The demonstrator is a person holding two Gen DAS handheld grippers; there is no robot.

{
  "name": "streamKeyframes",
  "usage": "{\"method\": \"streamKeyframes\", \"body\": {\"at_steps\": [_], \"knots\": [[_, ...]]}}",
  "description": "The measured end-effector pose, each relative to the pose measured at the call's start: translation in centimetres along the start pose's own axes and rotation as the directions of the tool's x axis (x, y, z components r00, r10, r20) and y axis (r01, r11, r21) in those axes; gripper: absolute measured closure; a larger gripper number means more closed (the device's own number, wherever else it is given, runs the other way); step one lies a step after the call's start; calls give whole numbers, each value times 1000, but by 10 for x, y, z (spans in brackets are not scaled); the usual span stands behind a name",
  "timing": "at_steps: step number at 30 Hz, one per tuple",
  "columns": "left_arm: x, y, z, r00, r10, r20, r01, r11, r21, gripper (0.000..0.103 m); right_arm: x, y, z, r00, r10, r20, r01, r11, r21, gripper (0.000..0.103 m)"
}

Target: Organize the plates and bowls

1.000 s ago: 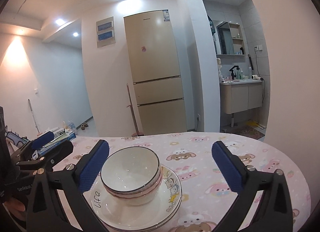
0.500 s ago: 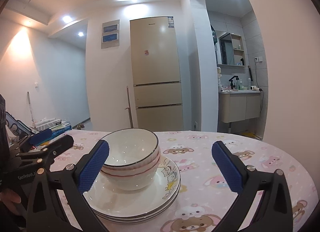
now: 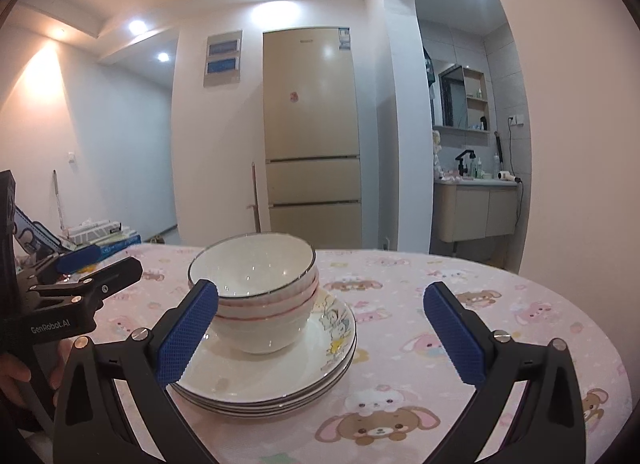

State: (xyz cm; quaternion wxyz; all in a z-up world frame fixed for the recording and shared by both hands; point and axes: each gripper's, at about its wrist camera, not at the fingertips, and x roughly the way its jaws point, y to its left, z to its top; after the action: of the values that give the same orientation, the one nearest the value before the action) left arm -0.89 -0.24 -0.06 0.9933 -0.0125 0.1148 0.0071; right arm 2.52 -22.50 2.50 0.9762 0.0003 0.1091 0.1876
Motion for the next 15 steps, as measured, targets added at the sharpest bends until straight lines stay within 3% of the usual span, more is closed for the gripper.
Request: {"method": "streamKeyframes", "body": {"at_steps": [5,11,15], "knots": [[1,6,-3,999,-13,-52,12,999,-34,0,-3,11,0,1000,11,-5,-11,998,-65,1],[-13,-8,-5,999,-9,-46,11,999,31,0,3,10,-5,997,23,-71,-28,997,-65,0],[-8,-7,-5,998,1,-70,1,1000,22,0,8,11,-6,995,5,-100,-12,997,-70,1]]}}
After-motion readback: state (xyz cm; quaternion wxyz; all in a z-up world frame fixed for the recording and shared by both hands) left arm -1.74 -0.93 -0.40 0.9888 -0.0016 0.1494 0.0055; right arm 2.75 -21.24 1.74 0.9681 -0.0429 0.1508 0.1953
